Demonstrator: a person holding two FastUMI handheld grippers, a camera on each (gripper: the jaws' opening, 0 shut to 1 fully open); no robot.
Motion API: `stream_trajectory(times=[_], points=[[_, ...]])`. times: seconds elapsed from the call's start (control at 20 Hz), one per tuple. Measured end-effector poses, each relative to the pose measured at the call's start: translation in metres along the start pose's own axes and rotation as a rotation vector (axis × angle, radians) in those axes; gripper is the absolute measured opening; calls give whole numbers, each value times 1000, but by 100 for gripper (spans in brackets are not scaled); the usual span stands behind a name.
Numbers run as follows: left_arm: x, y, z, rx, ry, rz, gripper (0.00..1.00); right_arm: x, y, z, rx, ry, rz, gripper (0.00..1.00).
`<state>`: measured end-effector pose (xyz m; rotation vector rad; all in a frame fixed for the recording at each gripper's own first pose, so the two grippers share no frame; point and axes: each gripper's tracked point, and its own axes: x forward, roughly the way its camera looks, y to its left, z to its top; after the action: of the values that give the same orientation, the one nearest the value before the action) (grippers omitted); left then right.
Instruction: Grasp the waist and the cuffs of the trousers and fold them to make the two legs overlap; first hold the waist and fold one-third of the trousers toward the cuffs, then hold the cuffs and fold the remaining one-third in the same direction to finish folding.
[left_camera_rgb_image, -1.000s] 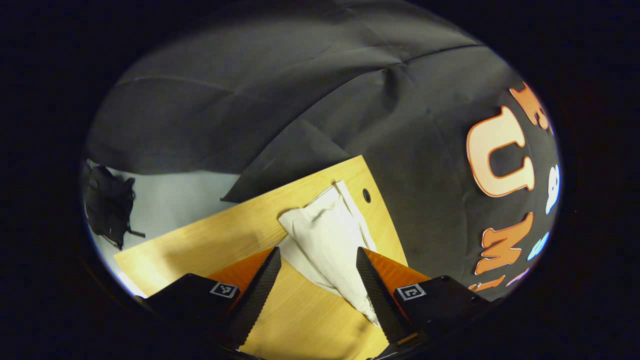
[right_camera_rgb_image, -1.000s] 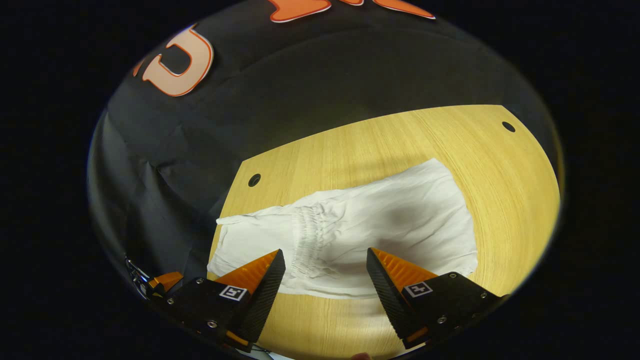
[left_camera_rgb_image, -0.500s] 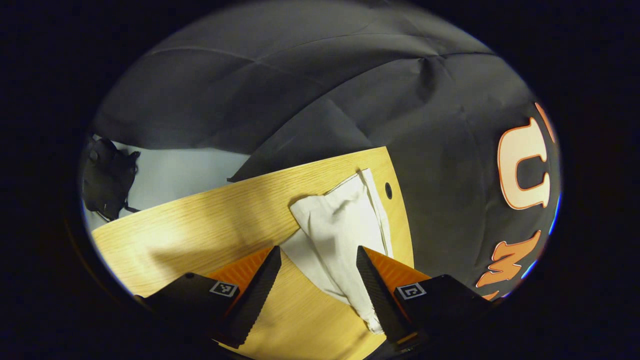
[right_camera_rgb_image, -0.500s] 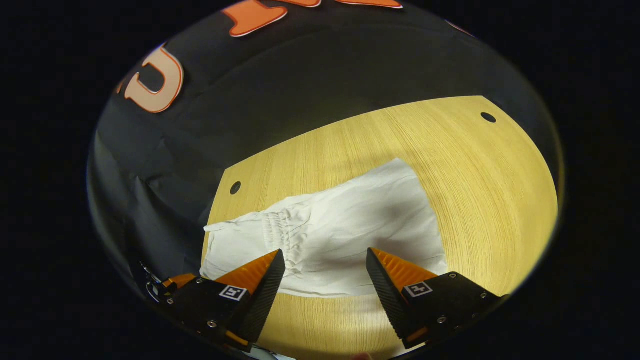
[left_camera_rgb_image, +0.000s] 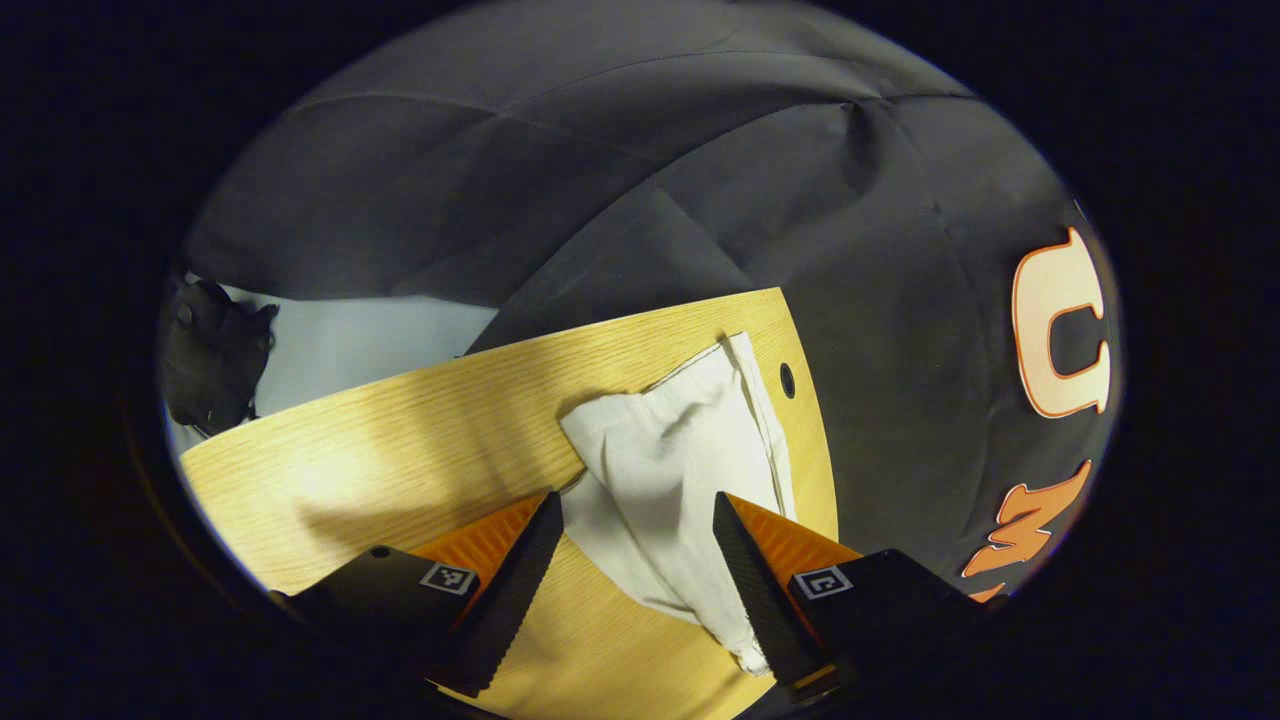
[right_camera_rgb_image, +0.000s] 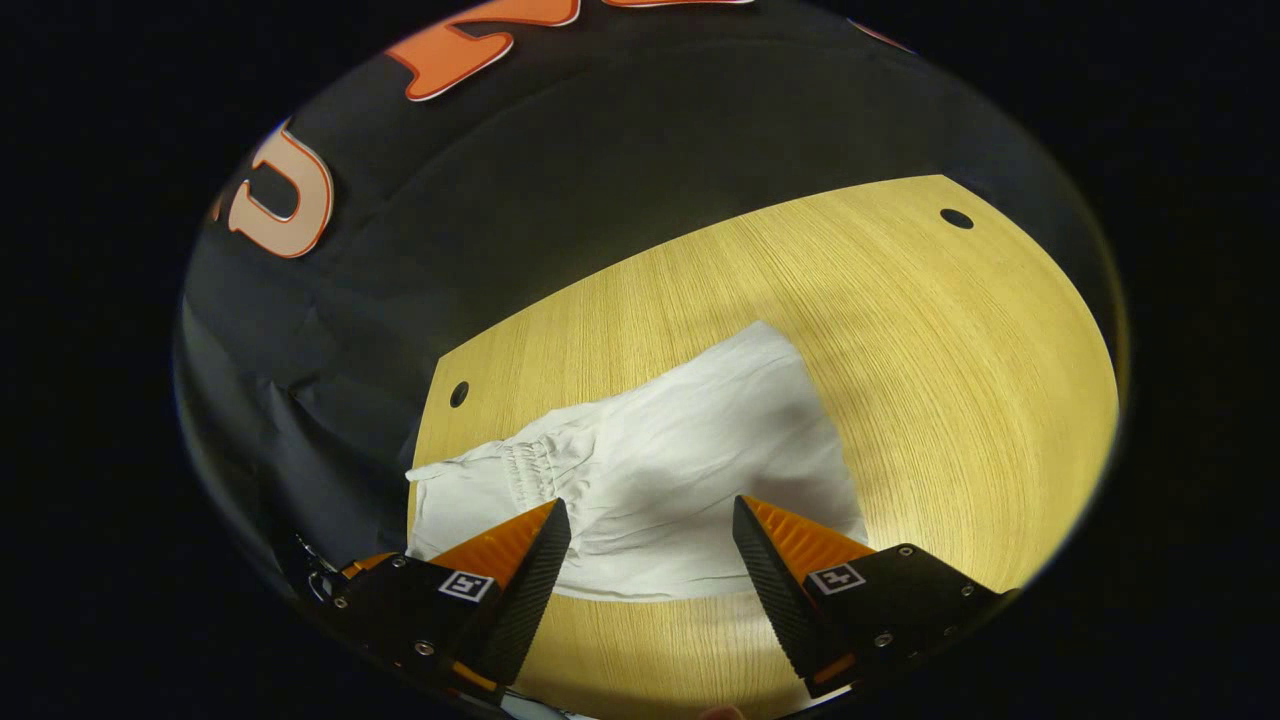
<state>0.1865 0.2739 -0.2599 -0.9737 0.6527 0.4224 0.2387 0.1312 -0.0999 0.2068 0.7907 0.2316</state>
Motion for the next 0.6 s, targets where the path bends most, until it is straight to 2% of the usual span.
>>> stream_trajectory(times=[0.05, 0.1, 0.25, 0.3, 0.35, 0.4, 0.45, 0.55, 0.6], points=[[6, 0, -1, 6, 6, 8, 100, 1, -2, 0, 3, 1, 0, 98], [12, 1, -2, 11, 12, 23, 93, 0, -3, 1, 4, 0, 1, 98], [25, 1, -3, 34, 22, 58, 60, -1, -8, 4, 10, -3, 1, 98], [28, 0, -4, 45, 27, 66, 40, -1, -10, 4, 15, -4, 1, 98], [32, 0, -4, 53, 34, 70, 44, -1, -12, 4, 20, -3, 1, 98], [36, -1, -4, 58, 36, 77, 23, -2, -15, 4, 23, -3, 0, 98], [36, -3, -2, 58, 32, 80, 11, -3, -18, 2, 24, -1, -1, 98], [45, -6, 0, 76, 18, 74, 10, -5, -22, 0, 26, 2, -5, 98], [40, -12, 0, 87, 13, 61, 6, -7, -24, 1, 26, 0, -5, 98]])
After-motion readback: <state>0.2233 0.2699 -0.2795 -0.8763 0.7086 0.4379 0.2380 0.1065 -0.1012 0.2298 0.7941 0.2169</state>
